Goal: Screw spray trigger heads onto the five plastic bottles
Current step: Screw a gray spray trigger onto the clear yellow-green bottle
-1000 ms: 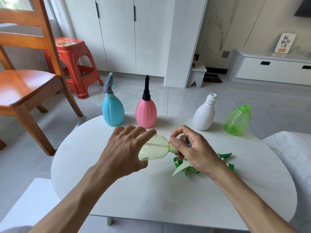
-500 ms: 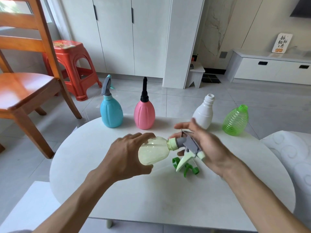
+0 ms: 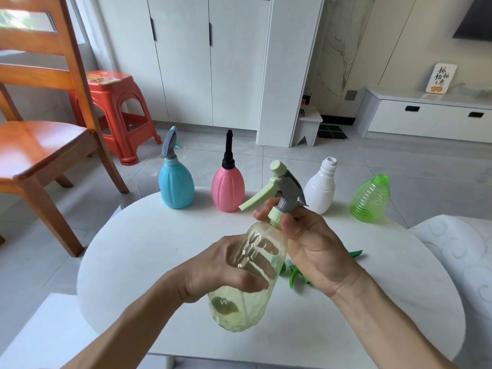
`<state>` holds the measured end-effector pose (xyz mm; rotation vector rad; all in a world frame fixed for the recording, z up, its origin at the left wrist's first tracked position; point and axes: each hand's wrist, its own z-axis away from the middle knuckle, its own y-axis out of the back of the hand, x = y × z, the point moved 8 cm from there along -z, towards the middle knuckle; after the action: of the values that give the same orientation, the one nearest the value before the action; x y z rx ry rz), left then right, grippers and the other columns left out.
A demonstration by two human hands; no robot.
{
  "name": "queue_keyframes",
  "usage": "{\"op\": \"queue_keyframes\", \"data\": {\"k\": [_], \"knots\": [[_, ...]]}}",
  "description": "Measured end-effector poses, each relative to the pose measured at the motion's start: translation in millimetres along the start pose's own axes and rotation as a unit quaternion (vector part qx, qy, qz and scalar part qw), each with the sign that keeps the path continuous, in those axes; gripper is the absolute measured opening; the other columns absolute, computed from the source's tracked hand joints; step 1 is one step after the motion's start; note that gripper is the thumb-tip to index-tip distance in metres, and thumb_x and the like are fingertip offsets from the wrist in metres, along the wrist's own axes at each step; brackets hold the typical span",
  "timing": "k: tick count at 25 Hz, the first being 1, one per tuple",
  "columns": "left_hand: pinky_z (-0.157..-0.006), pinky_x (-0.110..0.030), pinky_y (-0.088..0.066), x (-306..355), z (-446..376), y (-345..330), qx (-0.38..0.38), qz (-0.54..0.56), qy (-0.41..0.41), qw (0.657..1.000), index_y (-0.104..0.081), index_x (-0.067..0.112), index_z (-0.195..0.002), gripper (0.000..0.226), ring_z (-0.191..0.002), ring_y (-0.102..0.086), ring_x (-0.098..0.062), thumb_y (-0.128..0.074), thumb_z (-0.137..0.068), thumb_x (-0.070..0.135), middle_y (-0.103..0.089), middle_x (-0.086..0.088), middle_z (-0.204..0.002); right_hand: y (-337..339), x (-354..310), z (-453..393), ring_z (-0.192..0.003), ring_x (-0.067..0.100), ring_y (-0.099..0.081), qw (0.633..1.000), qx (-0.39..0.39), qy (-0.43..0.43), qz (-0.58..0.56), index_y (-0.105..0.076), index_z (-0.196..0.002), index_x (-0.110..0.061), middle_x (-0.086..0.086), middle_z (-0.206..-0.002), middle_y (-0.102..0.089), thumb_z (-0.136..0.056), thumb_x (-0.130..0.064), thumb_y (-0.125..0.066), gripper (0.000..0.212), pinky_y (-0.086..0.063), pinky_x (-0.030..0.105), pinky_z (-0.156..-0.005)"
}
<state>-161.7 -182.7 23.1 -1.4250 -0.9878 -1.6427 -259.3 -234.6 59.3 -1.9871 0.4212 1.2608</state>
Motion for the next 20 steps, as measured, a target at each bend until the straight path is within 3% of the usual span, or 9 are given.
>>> {"op": "queue_keyframes", "data": {"k": [3,6,10,11,13,15,16,18,20], "knots": [[-0.076,-0.032,-0.053,-2.9,-2.4,8.7,0.062,-0.014,-0.007,0.998,-0.067,0.017,-0.103,0.046,-0.085,-0.065,-0.015,-0.077,-0.06,0.028,-0.072,-0.004,-0.091,8.8,-4.7,-0.8,-0.102,0.021,-0.065,0.997,0.072,0.011,0.032,-0.074,-0.102,-0.015,0.005,-0.098,-0.072,-0.073,-0.043,-0.082,0.042,-0.042,0.043,-0.102],[-0.085,-0.045,-0.051,-11.0,-2.8,-5.8,-0.061,0.081,0.025,0.995,-0.063,0.002,-0.112,0.049,-0.095,-0.064,-0.033,-0.073,-0.066,0.017,-0.068,-0.024,-0.105,-2.0,-4.5,-0.2,-0.109,0.03,-0.06,1.0,0.009,-0.001,-0.011,-0.073,-0.098,-0.012,0.007,-0.104,-0.069,-0.078,-0.035,-0.08,0.031,-0.038,0.053,-0.108],[-0.094,-0.05,-0.044,-4.6,3.4,-19.8,-0.181,0.174,0.023,0.968,-0.051,-0.009,-0.127,0.066,-0.104,-0.055,-0.046,-0.075,-0.071,0.018,-0.059,-0.027,-0.117,-8.2,-0.9,0.5,-0.123,0.041,-0.055,0.99,-0.048,-0.059,-0.12,-0.053,-0.12,0.006,0.018,-0.117,-0.067,-0.081,-0.023,-0.079,0.054,-0.027,0.064,-0.113],[-0.093,-0.05,-0.045,-2.6,0.2,-14.2,-0.143,0.169,0.016,0.975,-0.052,-0.005,-0.127,0.063,-0.104,-0.058,-0.043,-0.074,-0.073,0.019,-0.061,-0.024,-0.116,-2.5,-6.0,-0.1,-0.122,0.039,-0.056,0.992,-0.031,-0.043,-0.11,-0.061,-0.109,0.003,0.015,-0.112,-0.066,-0.08,-0.023,-0.08,0.043,-0.036,0.059,-0.111],[-0.082,-0.043,-0.053,-0.6,-6.7,7.1,0.04,0.076,0.005,0.996,-0.061,0.016,-0.122,0.057,-0.097,-0.068,-0.026,-0.078,-0.071,0.035,-0.07,-0.007,-0.111,9.9,-14.0,-2.8,-0.114,0.031,-0.061,0.997,0.038,-0.005,-0.06,-0.067,-0.092,-0.009,0.013,-0.108,-0.063,-0.08,-0.026,-0.079,0.024,-0.049,0.046,-0.102],[-0.074,-0.027,-0.057,1.2,2.7,20.8,0.251,-0.095,0.012,0.963,-0.058,0.042,-0.116,0.068,-0.091,-0.068,-0.004,-0.083,-0.056,0.062,-0.071,0.012,-0.103,25.9,-9.1,-2.3,-0.104,0.024,-0.065,0.992,0.124,0.016,-0.031,-0.07,-0.088,-0.013,0.007,-0.104,-0.066,-0.079,-0.025,-0.075,0.016,-0.046,0.046,-0.103],[-0.074,-0.022,-0.055,3.8,7.6,14.7,0.303,-0.178,0.007,0.936,-0.052,0.049,-0.115,0.074,-0.09,-0.065,0.002,-0.081,-0.05,0.07,-0.068,0.019,-0.1,30.3,-4.7,-1.8,-0.101,0.022,-0.066,0.989,0.147,0.021,-0.006,-0.072,-0.089,-0.014,0.003,-0.101,-0.069,-0.08,-0.026,-0.075,0.015,-0.042,0.052,-0.108],[-0.076,-0.02,-0.052,4.3,8.3,-1.5,0.327,-0.247,-0.006,0.912,-0.043,0.054,-0.113,0.075,-0.091,-0.061,0.006,-0.078,-0.048,0.067,-0.063,0.026,-0.096,27.1,1.7,-2.5,-0.107,0.023,-0.066,0.991,0.116,0.022,0.067,-0.072,-0.098,-0.015,0.005,-0.101,-0.072,-0.083,-0.033,-0.074,0.023,-0.036,0.055,-0.113],[-0.08,-0.026,-0.054,3.7,6.0,-3.5,0.306,-0.211,-0.013,0.928,-0.047,0.05,-0.111,0.069,-0.091,-0.062,0.003,-0.08,-0.051,0.053,-0.065,0.021,-0.094,13.3,-3.9,-4.8,-0.117,0.025,-0.062,0.996,0.012,0.012,0.087,-0.07,-0.109,-0.017,0.006,-0.109,-0.072,-0.09,-0.036,-0.067,0.027,-0.037,0.049,-0.113]]}}
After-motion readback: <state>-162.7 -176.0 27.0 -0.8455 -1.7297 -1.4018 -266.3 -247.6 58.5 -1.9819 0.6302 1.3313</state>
